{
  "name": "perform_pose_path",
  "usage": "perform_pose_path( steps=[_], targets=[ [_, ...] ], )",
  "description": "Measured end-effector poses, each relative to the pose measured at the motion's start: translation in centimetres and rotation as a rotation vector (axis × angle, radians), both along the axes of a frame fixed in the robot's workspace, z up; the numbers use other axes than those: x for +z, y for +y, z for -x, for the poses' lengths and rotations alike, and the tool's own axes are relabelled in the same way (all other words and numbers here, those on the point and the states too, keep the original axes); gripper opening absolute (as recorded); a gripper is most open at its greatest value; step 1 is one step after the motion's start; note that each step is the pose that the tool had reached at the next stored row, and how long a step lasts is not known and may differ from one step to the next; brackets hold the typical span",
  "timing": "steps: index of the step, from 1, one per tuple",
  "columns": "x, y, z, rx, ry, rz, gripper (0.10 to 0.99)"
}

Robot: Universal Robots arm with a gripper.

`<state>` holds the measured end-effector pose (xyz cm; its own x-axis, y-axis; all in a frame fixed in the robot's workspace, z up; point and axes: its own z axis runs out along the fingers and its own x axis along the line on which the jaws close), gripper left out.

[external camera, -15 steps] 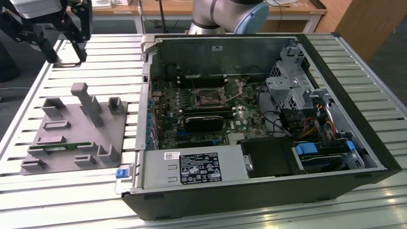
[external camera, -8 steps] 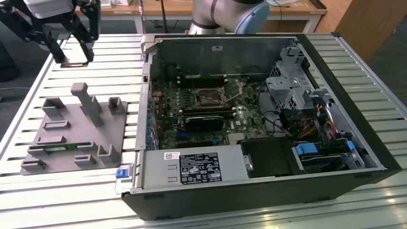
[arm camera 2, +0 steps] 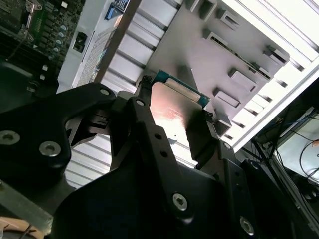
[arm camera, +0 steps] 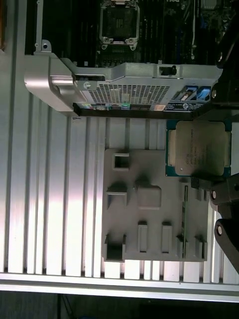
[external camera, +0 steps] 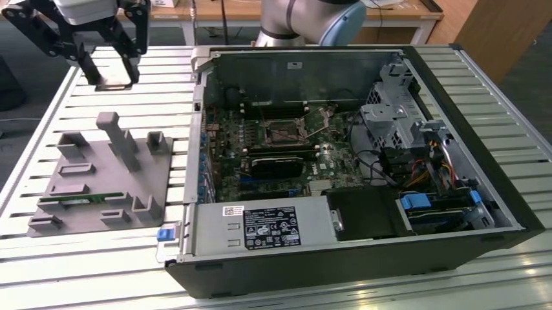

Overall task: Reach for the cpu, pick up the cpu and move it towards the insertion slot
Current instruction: 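Pick up the cpu and move it towards the insertion slot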

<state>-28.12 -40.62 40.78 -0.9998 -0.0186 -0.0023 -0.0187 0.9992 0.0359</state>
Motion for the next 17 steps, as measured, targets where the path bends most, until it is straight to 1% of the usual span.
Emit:
perform_pose_path(
  steps=[11, 17],
  targets=[
    [0.0, 0.0, -2.38, 0.0, 0.0, 0.0, 0.533],
    [0.01, 0.0, -4.0, 0.0, 0.0001, 0.0, 0.533]
  ],
)
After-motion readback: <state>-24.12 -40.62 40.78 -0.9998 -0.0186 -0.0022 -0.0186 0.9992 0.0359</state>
